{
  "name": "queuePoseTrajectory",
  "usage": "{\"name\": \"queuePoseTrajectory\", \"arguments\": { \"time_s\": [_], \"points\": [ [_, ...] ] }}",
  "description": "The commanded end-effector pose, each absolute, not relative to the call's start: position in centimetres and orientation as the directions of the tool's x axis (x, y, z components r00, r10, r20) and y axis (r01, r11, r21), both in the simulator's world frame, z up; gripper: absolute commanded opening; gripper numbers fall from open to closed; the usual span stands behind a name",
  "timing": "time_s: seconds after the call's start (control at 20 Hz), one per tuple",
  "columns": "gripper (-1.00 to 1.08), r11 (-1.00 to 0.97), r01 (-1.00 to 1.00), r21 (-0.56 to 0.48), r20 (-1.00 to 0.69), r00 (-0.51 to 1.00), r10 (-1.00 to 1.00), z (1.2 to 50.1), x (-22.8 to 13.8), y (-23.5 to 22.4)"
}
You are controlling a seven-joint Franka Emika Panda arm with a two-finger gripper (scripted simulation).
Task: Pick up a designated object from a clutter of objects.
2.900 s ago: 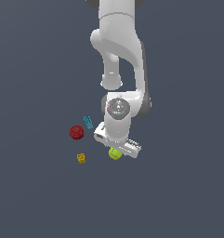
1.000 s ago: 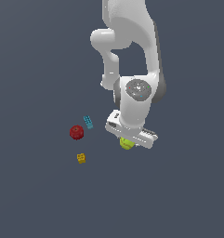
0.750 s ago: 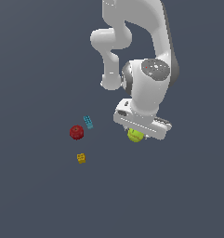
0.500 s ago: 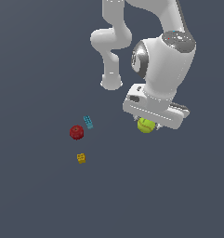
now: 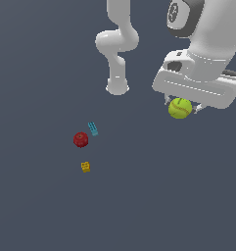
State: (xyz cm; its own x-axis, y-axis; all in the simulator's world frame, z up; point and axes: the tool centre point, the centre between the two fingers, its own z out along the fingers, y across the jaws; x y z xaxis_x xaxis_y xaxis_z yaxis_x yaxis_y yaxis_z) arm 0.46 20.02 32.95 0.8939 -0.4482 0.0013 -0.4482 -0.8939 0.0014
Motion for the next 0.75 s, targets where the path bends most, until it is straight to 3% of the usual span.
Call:
{"name": "queuePoseTrajectory", "arguments": {
  "time_s": [0.0, 0.7],
  "points": [
    [-1.00, -0.893, -0.449, 0.001, 0.001, 0.893, -0.449, 35.0, 0.1, 21.3],
    [-1.00, -0.893, -0.449, 0.000, 0.000, 0.893, -0.449, 39.7, -0.3, 24.3]
  ]
}}
